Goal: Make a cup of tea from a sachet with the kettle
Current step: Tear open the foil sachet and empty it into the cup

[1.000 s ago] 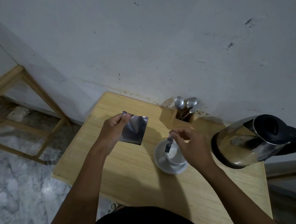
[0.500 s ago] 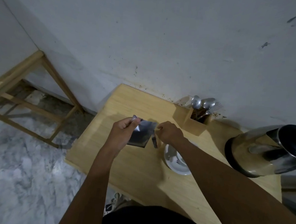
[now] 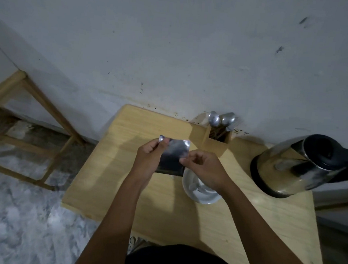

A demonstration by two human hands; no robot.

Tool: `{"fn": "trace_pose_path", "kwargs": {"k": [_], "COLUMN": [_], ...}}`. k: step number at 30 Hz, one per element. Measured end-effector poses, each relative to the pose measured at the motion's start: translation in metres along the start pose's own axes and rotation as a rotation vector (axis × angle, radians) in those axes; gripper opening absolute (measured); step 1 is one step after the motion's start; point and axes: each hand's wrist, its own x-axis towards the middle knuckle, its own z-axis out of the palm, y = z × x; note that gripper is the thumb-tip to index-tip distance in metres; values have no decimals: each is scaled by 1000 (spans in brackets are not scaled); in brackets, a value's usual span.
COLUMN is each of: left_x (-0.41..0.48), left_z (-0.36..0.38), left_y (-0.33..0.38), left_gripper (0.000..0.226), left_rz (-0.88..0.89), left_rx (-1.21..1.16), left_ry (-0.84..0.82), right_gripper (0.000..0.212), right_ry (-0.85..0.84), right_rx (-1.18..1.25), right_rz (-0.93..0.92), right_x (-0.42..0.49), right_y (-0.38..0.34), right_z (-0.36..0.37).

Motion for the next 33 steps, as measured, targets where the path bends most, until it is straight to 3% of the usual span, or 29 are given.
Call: {"fn": "trace_pose_path", "kwargs": {"k": [6,8,11,13,17,20,25,28,33], "left_x": [5,4,2,1,-5,-9,-8,-9,-9], "left_z": [27,39,61,75,94,100,82,64,61], "left_y": [5,6,4,-2,-17,-27,-50,-76,-98], "left_gripper": [15,18,19,20,24,23,42,57,23], "left_rz": [32,19,-39,-98,-212,-202,-5,8,89], "left_rx": [132,182,113,28,-62,-36,331,550,767], "left_ry": [-286,-363,-394,-380,-342,-356,-255,-339,-359], "right_gripper": [7,4,12,26,21,17,12,11,12], "right_ry": [281,377,469,439,424,494,605,645,591], "right_rx": [-43,57,304,447,578,640,395,219,-55], "right_rz": [-49,-42,20,87,172,168,172,151,108], "right_x": [-24,-35,-53,-65,-78,-83,-89,-94,-86], "right_y": [21,29,42,55,70,73,89,96,96], "right_z": [-34,-43,-47,-46,-39,-36,-48,-58,-70]}}
